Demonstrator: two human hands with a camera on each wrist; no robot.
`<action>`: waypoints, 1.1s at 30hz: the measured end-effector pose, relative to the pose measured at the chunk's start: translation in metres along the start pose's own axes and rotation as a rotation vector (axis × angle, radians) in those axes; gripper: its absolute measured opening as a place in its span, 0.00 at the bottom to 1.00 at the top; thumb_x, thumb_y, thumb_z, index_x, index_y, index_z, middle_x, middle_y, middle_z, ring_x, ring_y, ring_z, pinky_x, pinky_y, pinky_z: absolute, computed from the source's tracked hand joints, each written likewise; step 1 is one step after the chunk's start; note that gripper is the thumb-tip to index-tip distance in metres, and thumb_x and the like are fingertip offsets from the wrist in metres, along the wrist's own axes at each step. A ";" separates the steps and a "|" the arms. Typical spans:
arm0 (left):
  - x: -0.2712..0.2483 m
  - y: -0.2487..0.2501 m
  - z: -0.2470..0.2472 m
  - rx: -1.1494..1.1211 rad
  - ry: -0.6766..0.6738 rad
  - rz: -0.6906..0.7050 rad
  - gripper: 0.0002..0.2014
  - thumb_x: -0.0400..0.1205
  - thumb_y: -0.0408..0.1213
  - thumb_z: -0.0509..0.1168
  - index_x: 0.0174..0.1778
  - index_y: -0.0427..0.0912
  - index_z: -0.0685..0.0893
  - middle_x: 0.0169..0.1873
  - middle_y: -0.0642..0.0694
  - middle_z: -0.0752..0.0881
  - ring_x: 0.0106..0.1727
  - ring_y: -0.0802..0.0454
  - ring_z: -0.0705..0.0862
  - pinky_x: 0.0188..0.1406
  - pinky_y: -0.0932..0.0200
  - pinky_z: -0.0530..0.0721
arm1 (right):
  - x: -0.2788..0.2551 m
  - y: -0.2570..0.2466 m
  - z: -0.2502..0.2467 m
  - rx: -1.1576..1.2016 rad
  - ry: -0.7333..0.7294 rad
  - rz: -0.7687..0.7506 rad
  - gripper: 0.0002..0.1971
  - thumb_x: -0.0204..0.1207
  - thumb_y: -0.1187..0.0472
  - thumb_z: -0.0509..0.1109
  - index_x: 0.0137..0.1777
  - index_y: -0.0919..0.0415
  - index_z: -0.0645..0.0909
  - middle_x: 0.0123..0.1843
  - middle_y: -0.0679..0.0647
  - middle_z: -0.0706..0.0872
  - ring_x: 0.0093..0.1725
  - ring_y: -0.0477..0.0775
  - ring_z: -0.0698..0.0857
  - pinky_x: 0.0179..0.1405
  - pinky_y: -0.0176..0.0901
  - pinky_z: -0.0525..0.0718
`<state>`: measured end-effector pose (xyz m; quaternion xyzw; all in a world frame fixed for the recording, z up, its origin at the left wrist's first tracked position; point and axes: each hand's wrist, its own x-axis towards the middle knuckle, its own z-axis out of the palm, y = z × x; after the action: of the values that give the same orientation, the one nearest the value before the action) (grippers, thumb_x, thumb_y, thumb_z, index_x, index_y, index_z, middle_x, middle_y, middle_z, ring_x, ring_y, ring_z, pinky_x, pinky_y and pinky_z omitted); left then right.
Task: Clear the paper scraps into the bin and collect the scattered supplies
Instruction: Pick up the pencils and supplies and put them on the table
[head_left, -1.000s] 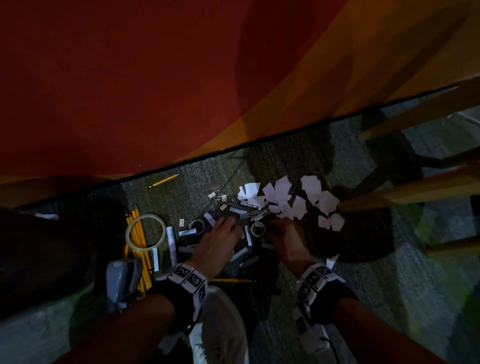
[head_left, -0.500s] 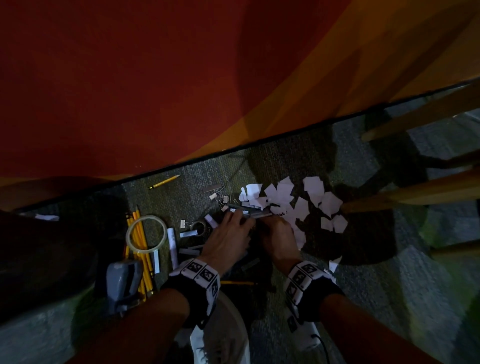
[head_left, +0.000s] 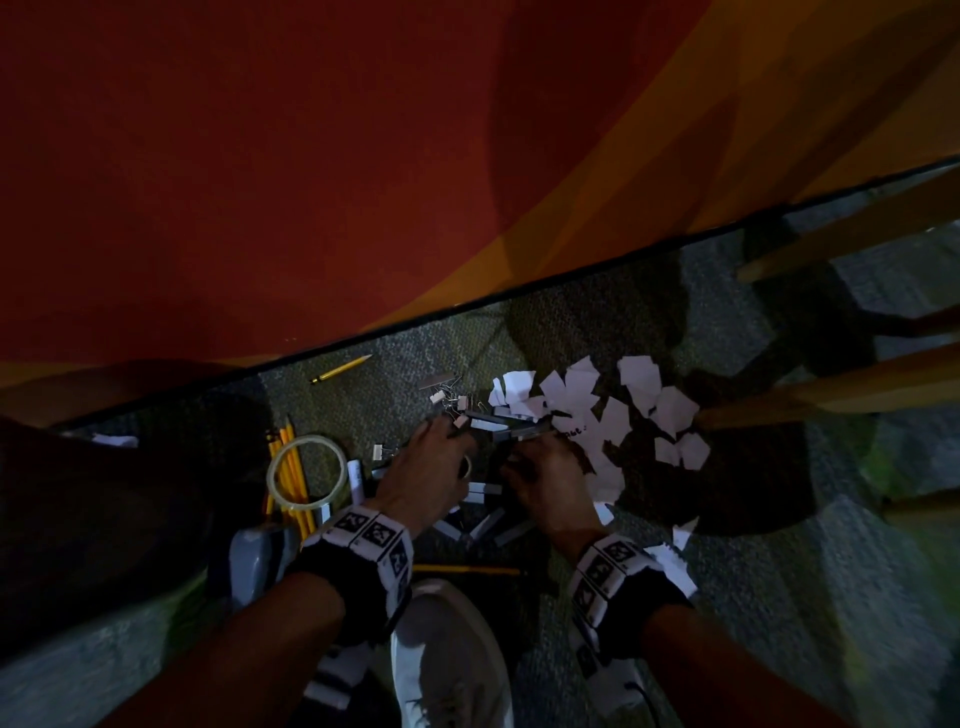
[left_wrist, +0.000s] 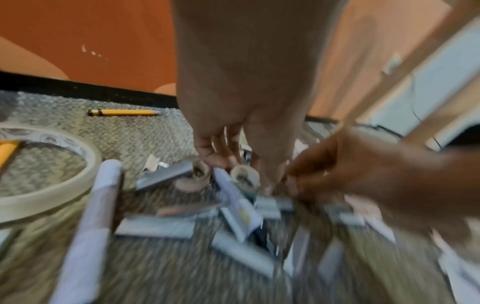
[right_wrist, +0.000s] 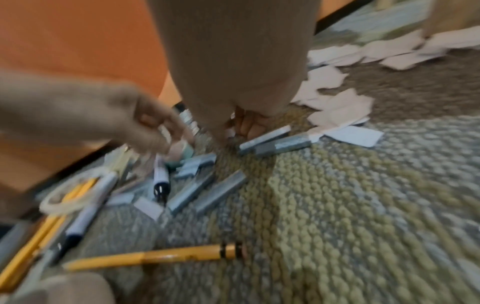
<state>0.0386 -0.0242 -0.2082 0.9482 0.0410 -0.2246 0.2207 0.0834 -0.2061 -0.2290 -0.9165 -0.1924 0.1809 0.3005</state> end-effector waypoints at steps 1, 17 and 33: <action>0.002 0.000 -0.002 -0.030 0.015 0.013 0.17 0.77 0.39 0.74 0.63 0.50 0.83 0.60 0.44 0.73 0.69 0.40 0.71 0.64 0.42 0.79 | 0.001 -0.001 0.002 -0.012 -0.018 0.001 0.08 0.74 0.67 0.72 0.49 0.61 0.91 0.51 0.60 0.90 0.51 0.62 0.85 0.53 0.50 0.84; 0.086 0.044 -0.033 0.056 -0.040 0.076 0.25 0.85 0.47 0.66 0.79 0.49 0.71 0.79 0.38 0.63 0.77 0.33 0.60 0.69 0.31 0.74 | 0.082 0.049 -0.070 -0.011 0.242 0.231 0.13 0.83 0.68 0.62 0.48 0.76 0.87 0.49 0.73 0.88 0.50 0.71 0.87 0.54 0.57 0.82; 0.105 0.036 -0.009 -0.353 0.182 -0.042 0.12 0.85 0.28 0.62 0.60 0.36 0.88 0.62 0.37 0.80 0.61 0.38 0.80 0.55 0.50 0.78 | 0.088 0.045 -0.028 -0.114 0.018 0.162 0.10 0.79 0.66 0.71 0.57 0.66 0.87 0.58 0.65 0.85 0.59 0.65 0.83 0.58 0.46 0.77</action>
<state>0.1423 -0.0551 -0.2330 0.9101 0.1194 -0.1321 0.3741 0.1829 -0.2125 -0.2545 -0.9463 -0.1250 0.1850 0.2339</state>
